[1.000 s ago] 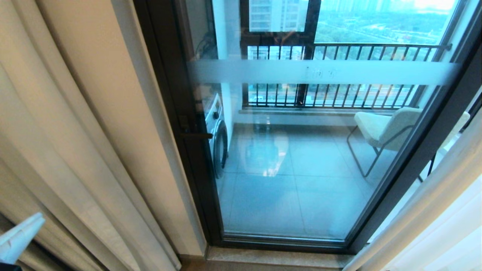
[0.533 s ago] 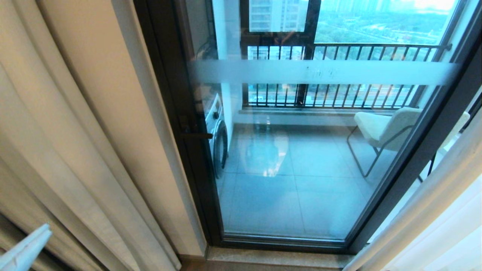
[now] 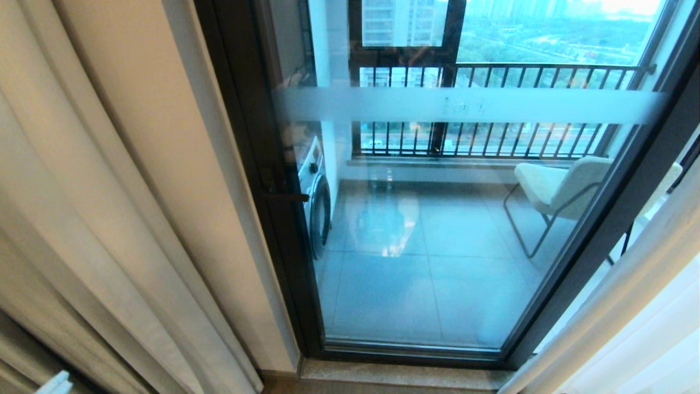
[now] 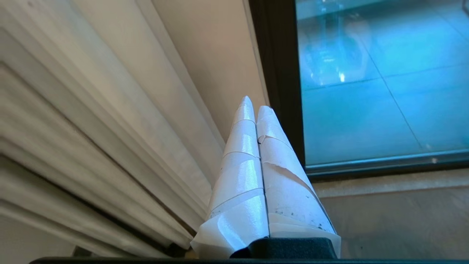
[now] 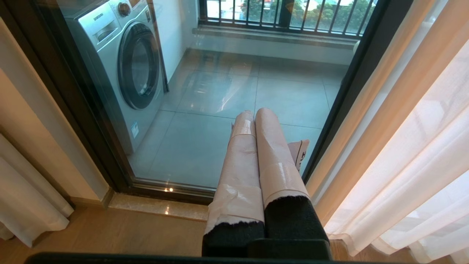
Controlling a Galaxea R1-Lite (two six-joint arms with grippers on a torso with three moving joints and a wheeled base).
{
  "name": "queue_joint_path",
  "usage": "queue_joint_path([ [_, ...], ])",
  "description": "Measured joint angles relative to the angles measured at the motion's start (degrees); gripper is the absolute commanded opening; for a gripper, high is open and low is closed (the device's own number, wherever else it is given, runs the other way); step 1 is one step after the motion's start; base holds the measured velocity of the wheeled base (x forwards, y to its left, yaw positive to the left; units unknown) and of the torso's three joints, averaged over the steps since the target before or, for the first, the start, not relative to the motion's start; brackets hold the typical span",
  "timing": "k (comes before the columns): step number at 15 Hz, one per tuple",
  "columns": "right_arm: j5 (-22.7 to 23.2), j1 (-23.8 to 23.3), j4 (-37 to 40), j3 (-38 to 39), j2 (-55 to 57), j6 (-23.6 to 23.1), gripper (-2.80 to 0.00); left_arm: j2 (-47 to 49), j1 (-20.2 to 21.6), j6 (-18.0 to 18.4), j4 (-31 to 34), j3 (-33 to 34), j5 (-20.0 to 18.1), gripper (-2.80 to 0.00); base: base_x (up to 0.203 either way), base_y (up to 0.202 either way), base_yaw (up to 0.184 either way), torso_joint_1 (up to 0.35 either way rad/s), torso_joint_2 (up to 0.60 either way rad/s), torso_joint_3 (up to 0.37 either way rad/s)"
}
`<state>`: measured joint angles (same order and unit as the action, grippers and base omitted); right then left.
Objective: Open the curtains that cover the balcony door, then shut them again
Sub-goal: Pull the inner curtains open on both sides
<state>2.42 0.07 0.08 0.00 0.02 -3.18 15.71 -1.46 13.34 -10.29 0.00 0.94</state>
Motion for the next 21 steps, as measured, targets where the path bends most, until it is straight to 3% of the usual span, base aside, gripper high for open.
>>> queue_joint_path([
  [3, 0.0, 0.0, 0.0, 0.0, 0.0, 0.0, -2.80, -8.4, 0.9, 0.0, 6.2, 0.0, -0.8, -2.80, 0.000, 0.000, 0.000, 0.000, 0.00, 0.000],
  [7, 0.0, 0.0, 0.0, 0.0, 0.0, 0.0, -2.80, -14.3, 1.6, -1.9, 8.1, -0.1, -1.2, -2.80, 0.000, 0.000, 0.000, 0.000, 0.00, 0.000],
  [8, 0.0, 0.0, 0.0, 0.0, 0.0, 0.0, -2.80, -14.8, 1.6, -3.3, 8.1, -0.1, -1.2, -2.80, 0.000, 0.000, 0.000, 0.000, 0.00, 0.000],
  [11, 0.0, 0.0, 0.0, 0.0, 0.0, 0.0, -2.80, -15.4, 1.6, -13.1, 10.2, -0.1, -0.2, -2.80, 0.000, 0.000, 0.000, 0.000, 0.00, 0.000],
  [12, 0.0, 0.0, 0.0, 0.0, 0.0, 0.0, -2.80, -15.5, 1.6, -14.2, 10.3, -0.1, -0.2, -2.80, 0.000, 0.000, 0.000, 0.000, 0.00, 0.000],
  [21, 0.0, 0.0, 0.0, 0.0, 0.0, 0.0, -2.80, -15.6, 1.6, -11.5, 10.5, -0.1, -0.7, -2.80, 0.000, 0.000, 0.000, 0.000, 0.00, 0.000],
])
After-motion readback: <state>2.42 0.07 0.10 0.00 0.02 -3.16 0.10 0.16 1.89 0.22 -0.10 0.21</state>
